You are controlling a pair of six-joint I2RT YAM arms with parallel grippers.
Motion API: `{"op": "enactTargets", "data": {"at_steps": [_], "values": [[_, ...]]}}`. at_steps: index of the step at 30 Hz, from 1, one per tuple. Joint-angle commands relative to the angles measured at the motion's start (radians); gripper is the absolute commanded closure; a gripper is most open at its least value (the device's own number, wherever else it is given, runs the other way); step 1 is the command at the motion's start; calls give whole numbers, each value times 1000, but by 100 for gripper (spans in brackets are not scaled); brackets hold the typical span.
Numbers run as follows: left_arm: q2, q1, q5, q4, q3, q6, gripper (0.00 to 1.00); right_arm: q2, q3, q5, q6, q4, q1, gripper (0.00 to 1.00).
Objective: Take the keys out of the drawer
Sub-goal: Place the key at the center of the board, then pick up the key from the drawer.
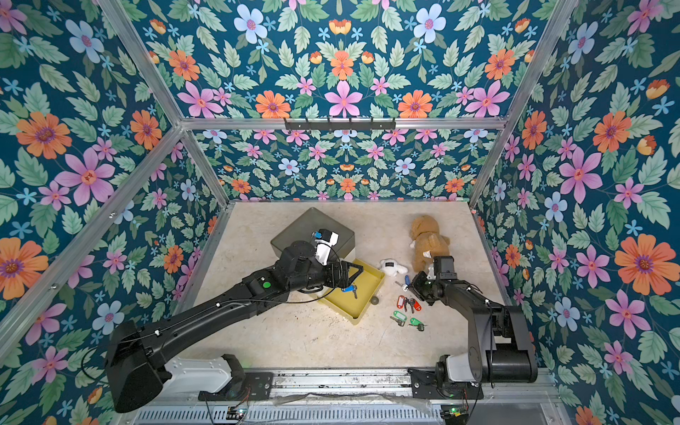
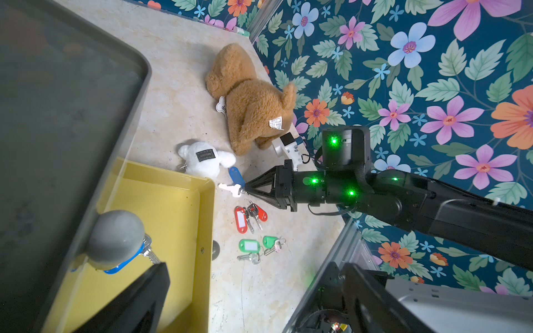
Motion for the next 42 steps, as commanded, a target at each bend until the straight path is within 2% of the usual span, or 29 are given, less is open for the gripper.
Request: {"op": "enactTargets", "data": {"at_steps": [1, 4, 11, 17, 21, 25, 30, 37, 42], "values": [[-3, 2, -20, 9, 1, 5, 1, -17, 3, 7, -15, -25, -2, 75], [-3, 1, -22, 10, 1, 5, 1, -39, 4, 11, -18, -42, -2, 70], [-9, 1, -34, 12, 2, 6, 1, -144, 41, 13, -28, -121, -2, 68], [-33, 1, -69, 7, 17, 8, 1, -244, 153, -3, -57, -248, 10, 68], [-56, 1, -107, -18, 36, 17, 1, -273, 242, -6, -69, -303, 76, 66], [-98, 1, -178, -60, 42, 23, 0, -225, 328, 10, -91, -344, 204, 66], [-173, 1, -294, -111, 16, 16, 1, -131, 399, 92, -102, -339, 352, 65], [-238, 2, -423, -182, -23, -23, 1, 12, 438, 106, -88, -283, 461, 65], [-259, 2, -466, -208, -38, -38, 1, 95, 451, 115, -88, -250, 519, 65]]}}
